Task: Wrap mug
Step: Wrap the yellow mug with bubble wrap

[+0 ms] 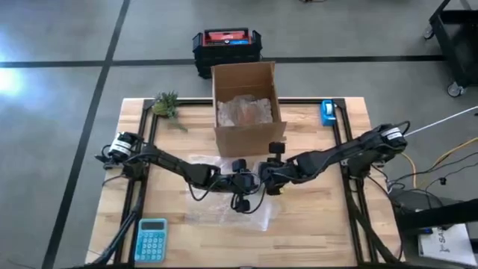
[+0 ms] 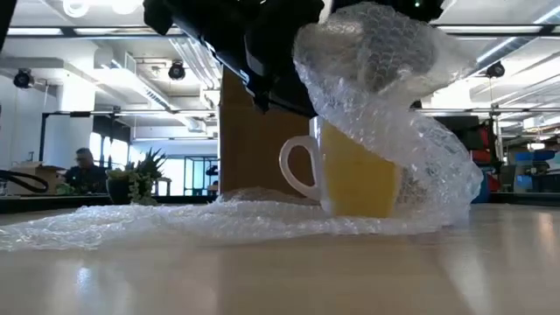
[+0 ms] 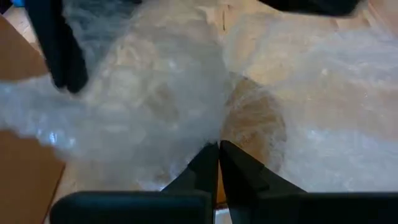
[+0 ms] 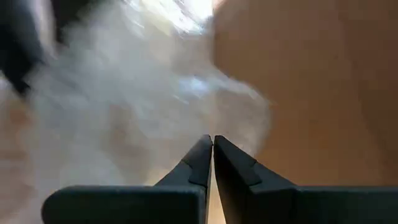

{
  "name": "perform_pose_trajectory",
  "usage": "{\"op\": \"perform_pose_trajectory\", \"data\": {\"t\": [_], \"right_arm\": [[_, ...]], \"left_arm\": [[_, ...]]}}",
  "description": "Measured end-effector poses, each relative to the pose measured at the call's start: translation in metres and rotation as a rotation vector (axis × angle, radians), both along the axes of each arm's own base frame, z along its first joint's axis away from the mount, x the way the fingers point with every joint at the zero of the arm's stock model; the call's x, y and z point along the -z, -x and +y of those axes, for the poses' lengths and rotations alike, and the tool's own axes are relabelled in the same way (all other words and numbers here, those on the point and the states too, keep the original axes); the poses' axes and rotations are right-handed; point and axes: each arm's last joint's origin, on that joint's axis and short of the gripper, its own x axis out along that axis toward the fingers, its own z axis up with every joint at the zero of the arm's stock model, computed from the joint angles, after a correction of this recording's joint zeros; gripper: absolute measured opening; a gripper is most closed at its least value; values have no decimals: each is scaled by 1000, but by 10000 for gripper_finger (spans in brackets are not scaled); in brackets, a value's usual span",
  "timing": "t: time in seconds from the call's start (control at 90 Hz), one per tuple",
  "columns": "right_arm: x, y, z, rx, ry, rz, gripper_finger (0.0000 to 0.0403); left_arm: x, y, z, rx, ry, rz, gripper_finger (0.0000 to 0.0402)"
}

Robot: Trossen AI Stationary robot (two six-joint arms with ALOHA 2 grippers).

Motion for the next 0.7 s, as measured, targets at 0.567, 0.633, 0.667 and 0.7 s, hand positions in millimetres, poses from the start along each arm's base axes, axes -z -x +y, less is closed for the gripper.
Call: {"op": "perform_pose_trajectory", "data": {"t": [0.567, 0.633, 0.667, 0.7], "right_arm": [[46, 6, 13, -41, -252, 70, 2], [45, 6, 13, -43, -251, 70, 2], [44, 5, 14, -46, -251, 67, 2], [43, 4, 14, -50, -250, 62, 2]], "left_arm": [[-26, 4, -4, 12, 17, -62, 4], [-38, 7, -3, 17, 19, -92, 4], [-44, 9, -3, 16, 22, -110, 4], [-47, 10, -3, 13, 21, -122, 4]]}}
